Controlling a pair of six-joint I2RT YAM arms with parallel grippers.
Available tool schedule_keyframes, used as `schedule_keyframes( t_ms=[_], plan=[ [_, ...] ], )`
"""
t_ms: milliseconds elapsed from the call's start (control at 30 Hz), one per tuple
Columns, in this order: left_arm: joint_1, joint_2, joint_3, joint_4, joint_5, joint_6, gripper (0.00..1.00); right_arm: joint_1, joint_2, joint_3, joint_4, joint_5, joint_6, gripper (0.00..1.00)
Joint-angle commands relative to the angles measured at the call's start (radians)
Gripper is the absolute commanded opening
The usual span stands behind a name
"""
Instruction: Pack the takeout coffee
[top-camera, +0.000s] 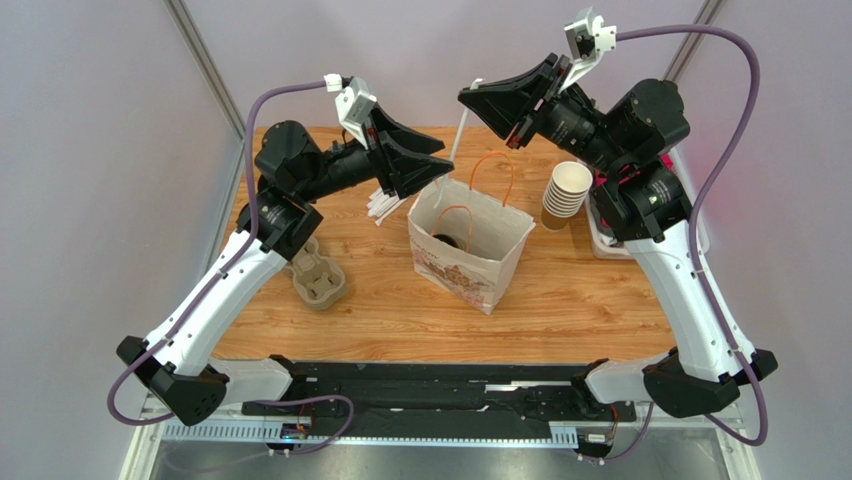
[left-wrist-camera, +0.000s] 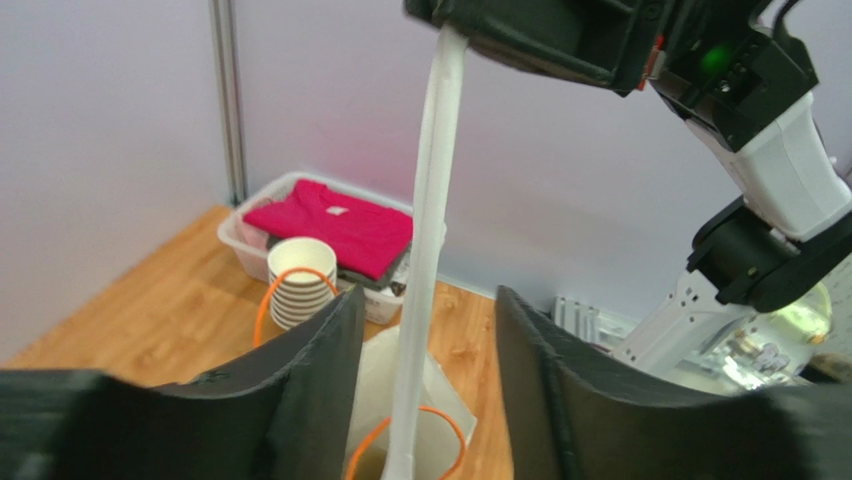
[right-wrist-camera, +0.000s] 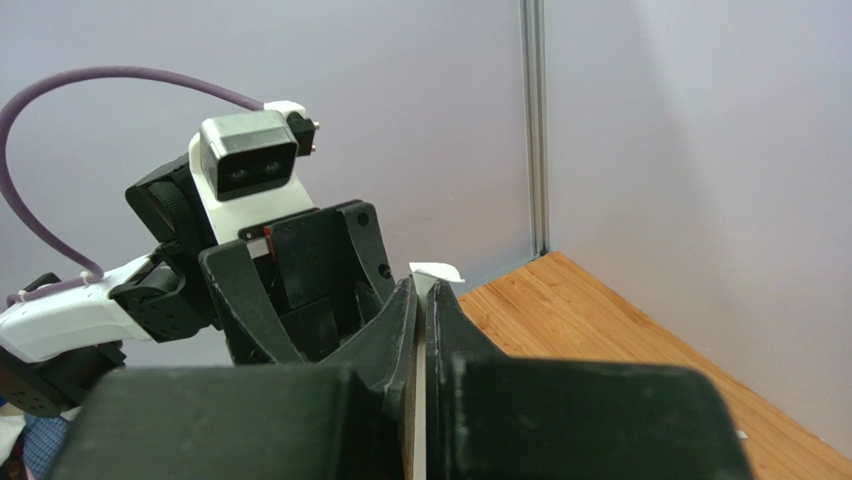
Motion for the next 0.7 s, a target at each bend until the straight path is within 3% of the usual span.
schedule_keyframes(
  t_ms=[0, 100, 267, 367, 667],
  plan=[
    [0.02, -0.048, 0.033, -0.177, -0.09, 0.063, 0.75, -0.002, 0.003, 0.09, -0.067, 0.044, -0.083, 0.0],
    [0.123, -0.083, 0.033, -0.267, -0.049, 0.074, 0.85, 0.0, -0.01, 0.11, -0.152, 0.082, -0.183, 0.0],
    [0.362, -0.129, 0.027, -0.359, -0.027, 0.067, 0.86, 0.0, -0.07, 0.03, -0.264, 0.148, -0.298, 0.0],
    [0.414, -0.168, -0.013, -0.365, -0.024, 0.088, 0.86, 0.0, -0.101, -0.043, -0.29, 0.167, -0.356, 0.0],
    [0.431, -0.212, -0.048, -0.396, -0.041, 0.108, 0.86, 0.0, -0.127, -0.237, -0.301, 0.158, -0.497, 0.0]
  ],
)
